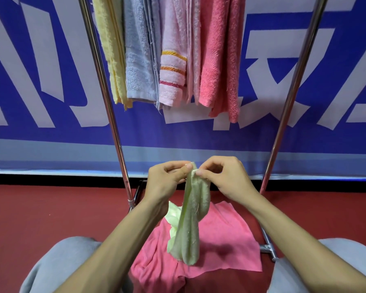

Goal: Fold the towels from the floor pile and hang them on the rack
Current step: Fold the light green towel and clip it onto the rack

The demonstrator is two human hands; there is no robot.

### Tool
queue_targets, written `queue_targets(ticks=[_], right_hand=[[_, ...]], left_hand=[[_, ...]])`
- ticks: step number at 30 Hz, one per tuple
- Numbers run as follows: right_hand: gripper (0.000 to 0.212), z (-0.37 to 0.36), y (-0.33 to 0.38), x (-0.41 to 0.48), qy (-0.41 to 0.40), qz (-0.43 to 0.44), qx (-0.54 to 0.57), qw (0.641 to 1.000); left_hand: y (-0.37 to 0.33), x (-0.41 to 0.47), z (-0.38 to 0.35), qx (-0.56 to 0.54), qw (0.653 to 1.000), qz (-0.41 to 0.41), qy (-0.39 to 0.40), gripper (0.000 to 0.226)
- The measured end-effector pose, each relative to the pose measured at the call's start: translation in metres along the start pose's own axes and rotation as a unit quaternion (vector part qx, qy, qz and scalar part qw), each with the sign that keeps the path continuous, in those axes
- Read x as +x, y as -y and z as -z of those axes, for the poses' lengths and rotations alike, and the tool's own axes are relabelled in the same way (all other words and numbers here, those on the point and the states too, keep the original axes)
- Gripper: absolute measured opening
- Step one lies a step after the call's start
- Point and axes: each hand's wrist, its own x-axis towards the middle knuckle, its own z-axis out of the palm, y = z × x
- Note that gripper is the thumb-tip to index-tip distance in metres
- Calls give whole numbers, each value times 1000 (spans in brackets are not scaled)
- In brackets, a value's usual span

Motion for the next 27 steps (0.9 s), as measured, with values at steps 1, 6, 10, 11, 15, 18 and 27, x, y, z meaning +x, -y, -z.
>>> queue_targets(ticks=[1,6,10,11,15,18,27], right_hand=[[10,0,0,1,-7,-3,-1,1000],[14,0,-4,2,-47,-18,-7,999],[12,0,-5,1,-52,-14,4,999],[11,0,-5,1,-51,-12,6,999],[11,3,-6,2,-44,-11,21,999],[12,5,-6,3,-28,-14,30,999],[38,9,-14,2,134,27,-99,986]], left_hand=[[0,0,0,-9,1000,7,21,20],[-2,-2,0,-52,993,22,101,26],[-5,-4,-1,-9,993,-3,121,28],[-5,-5,-1,-10,992,-2,122,30],[-6,-6,-3,5,994,-15,105,23],[-8,-5,-3,34,994,-36,96,13],[-14,-7,5,166,969,-127,131,22]])
